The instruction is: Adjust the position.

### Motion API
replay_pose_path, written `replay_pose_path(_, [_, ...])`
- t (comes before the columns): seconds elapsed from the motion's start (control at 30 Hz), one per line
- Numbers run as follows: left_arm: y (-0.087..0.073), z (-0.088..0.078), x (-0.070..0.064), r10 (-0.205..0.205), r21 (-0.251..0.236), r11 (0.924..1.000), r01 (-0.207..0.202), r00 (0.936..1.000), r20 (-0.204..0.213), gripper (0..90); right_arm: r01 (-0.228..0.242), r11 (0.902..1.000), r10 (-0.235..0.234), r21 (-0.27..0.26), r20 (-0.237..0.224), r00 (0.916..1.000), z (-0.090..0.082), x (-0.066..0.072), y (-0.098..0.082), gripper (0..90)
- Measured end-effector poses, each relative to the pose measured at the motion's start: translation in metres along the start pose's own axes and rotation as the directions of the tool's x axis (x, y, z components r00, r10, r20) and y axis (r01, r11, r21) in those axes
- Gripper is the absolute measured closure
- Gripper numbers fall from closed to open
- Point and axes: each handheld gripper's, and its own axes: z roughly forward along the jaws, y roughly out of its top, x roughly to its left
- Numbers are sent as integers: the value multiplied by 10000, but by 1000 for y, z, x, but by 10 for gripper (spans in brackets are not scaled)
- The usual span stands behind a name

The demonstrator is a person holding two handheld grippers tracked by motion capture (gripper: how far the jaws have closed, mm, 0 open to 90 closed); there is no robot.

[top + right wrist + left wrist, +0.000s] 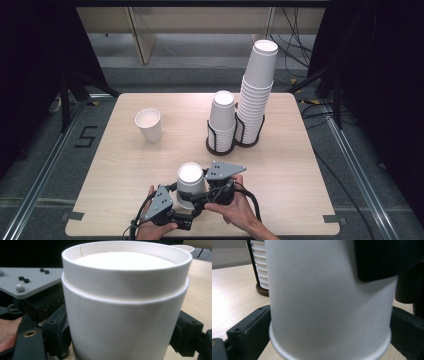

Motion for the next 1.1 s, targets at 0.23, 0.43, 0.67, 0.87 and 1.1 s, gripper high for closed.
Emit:
replay_pose_path(0.23, [1,1,-1,-48,-195,9998,50,9999,96,15,-41,10000,41,-40,-70,10000,0,0,0,198])
replay_pose_path(0.43, [1,0,-2,37,-222,9997,-34,9999,113,17,-55,10000,54,-56,-128,9999,2,1,-2,198])
replay_pose_path(0.67, [1,0,-1,143,-242,9996,-138,9997,197,30,-68,10000,66,-64,-200,9998,2,1,-2,195])
replay_pose_path(0.87, [3,-2,-1,385,-120,9992,-383,9992,141,58,-222,9998,223,16,-204,9995,1,-2,-1,176])
replay_pose_path(1.1, [2,0,-1,870,504,9949,-872,9962,66,72,-117,9990,124,424,-160,9998,-5,-4,5,156])
